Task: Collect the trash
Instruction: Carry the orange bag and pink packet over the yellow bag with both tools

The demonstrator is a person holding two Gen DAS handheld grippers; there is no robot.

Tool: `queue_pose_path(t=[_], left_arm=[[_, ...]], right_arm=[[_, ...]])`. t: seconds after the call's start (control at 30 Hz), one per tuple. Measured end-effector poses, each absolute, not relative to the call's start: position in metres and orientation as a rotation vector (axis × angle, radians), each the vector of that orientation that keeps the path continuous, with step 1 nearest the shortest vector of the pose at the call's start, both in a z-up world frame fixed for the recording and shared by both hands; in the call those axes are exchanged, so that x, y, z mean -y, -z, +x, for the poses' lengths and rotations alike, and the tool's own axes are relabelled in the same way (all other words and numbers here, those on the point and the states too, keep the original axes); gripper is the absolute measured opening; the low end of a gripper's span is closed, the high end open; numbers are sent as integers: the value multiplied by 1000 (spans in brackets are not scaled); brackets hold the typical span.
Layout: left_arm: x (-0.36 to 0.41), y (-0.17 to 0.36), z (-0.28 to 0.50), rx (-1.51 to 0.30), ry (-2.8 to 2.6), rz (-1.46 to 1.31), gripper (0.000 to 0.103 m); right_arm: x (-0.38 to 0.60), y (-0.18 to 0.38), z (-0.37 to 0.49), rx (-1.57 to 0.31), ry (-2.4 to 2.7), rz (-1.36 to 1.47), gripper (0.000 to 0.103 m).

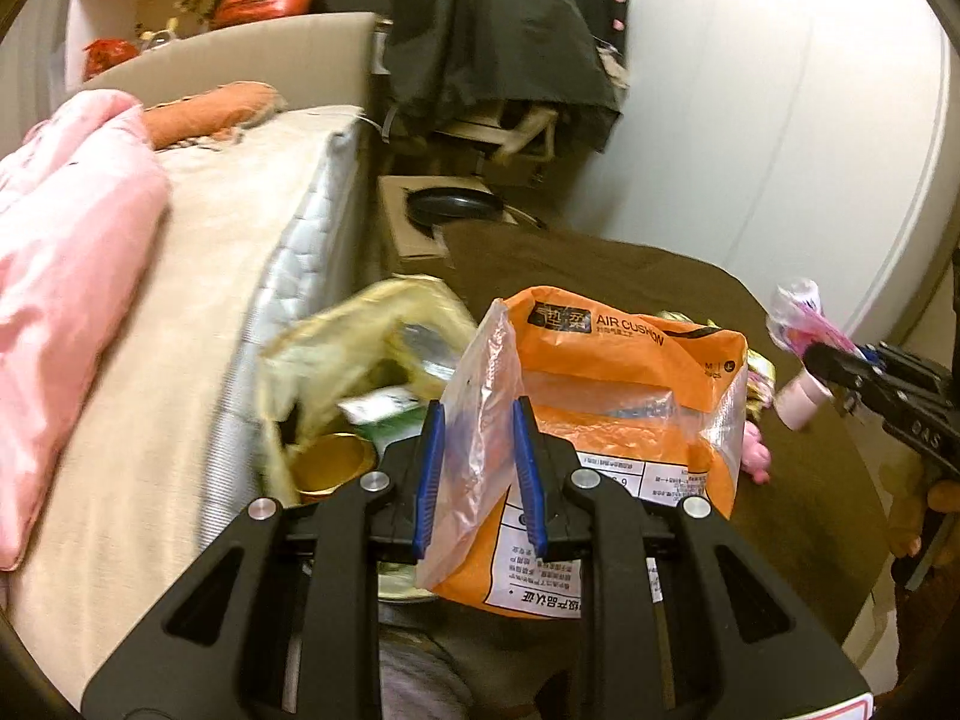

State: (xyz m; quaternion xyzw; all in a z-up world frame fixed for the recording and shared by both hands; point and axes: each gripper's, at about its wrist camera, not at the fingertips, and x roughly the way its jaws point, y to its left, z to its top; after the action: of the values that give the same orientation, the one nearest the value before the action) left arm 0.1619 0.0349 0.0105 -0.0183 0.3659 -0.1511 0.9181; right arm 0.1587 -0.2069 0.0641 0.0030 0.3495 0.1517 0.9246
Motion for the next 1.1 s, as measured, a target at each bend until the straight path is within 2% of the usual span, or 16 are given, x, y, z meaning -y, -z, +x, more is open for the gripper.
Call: queue_pose_path(t=[0.5,0.73,1.1], left_arm=[[-140,19,183,-774,88,-89,21],[-132,38,199,-826,125,-79,21],[-114,77,253,-918,172,-69,21]], right_arm=[[109,-37,203,-798,-458,-2,18],[66,-24,223,-820,-568,-22,18],[43,46,304,-989,-531,-115,18]])
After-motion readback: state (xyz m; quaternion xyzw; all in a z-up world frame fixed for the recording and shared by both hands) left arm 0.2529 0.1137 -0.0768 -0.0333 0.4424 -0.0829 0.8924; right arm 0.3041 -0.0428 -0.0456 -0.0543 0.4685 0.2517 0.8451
